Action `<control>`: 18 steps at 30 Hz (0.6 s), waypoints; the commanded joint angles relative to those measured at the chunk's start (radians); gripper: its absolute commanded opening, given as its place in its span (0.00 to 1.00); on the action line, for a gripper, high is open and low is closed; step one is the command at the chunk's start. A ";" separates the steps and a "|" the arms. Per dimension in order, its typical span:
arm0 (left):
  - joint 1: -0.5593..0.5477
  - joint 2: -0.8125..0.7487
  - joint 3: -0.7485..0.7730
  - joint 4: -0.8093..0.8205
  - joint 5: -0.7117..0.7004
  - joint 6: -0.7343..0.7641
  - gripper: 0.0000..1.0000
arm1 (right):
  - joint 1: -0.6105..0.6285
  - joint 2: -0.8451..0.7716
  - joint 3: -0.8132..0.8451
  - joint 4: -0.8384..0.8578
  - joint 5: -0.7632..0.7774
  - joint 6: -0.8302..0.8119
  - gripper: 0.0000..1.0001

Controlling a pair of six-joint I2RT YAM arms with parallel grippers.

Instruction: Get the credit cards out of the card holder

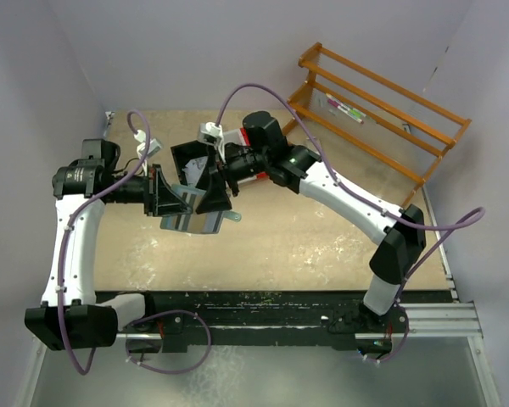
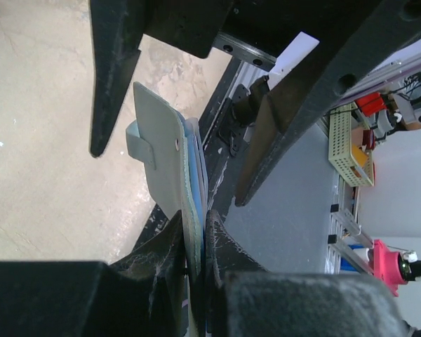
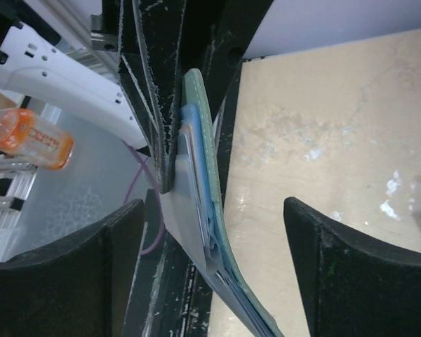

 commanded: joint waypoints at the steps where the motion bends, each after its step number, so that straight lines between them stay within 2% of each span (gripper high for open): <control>1: -0.022 -0.007 0.048 -0.012 0.019 0.065 0.04 | 0.004 -0.021 0.068 -0.011 -0.092 -0.019 0.75; 3: -0.030 -0.006 0.053 -0.012 0.019 0.066 0.04 | 0.007 -0.007 0.068 -0.003 -0.112 -0.002 0.62; 5: -0.037 -0.006 0.062 -0.014 0.018 0.068 0.04 | 0.008 0.005 0.069 -0.001 -0.126 0.012 0.42; 6: -0.040 -0.007 0.066 -0.017 0.017 0.070 0.04 | 0.008 0.012 0.069 0.000 -0.133 0.019 0.28; 7: -0.039 -0.008 0.071 -0.018 0.014 0.071 0.05 | 0.008 0.015 0.069 0.000 -0.136 0.027 0.17; 9: -0.040 -0.010 0.082 -0.013 0.006 0.067 0.05 | 0.007 0.017 0.063 0.043 -0.146 0.057 0.02; 10: -0.040 -0.009 0.089 -0.006 0.000 0.061 0.07 | 0.007 0.014 0.052 0.072 -0.155 0.088 0.00; 11: -0.040 -0.009 0.094 0.004 -0.008 0.046 0.16 | 0.002 0.009 0.042 0.104 -0.139 0.119 0.00; 12: -0.040 -0.011 0.099 0.021 -0.015 0.031 0.34 | -0.015 0.000 0.022 0.159 -0.119 0.174 0.00; 15: -0.040 -0.030 0.108 0.077 -0.026 -0.044 0.64 | -0.077 -0.058 -0.117 0.494 -0.059 0.488 0.00; 16: -0.040 -0.041 0.108 0.104 -0.026 -0.072 0.71 | -0.093 -0.089 -0.178 0.627 -0.004 0.591 0.00; 18: -0.039 -0.072 0.092 0.185 -0.023 -0.157 0.77 | -0.108 -0.160 -0.299 0.839 0.116 0.753 0.00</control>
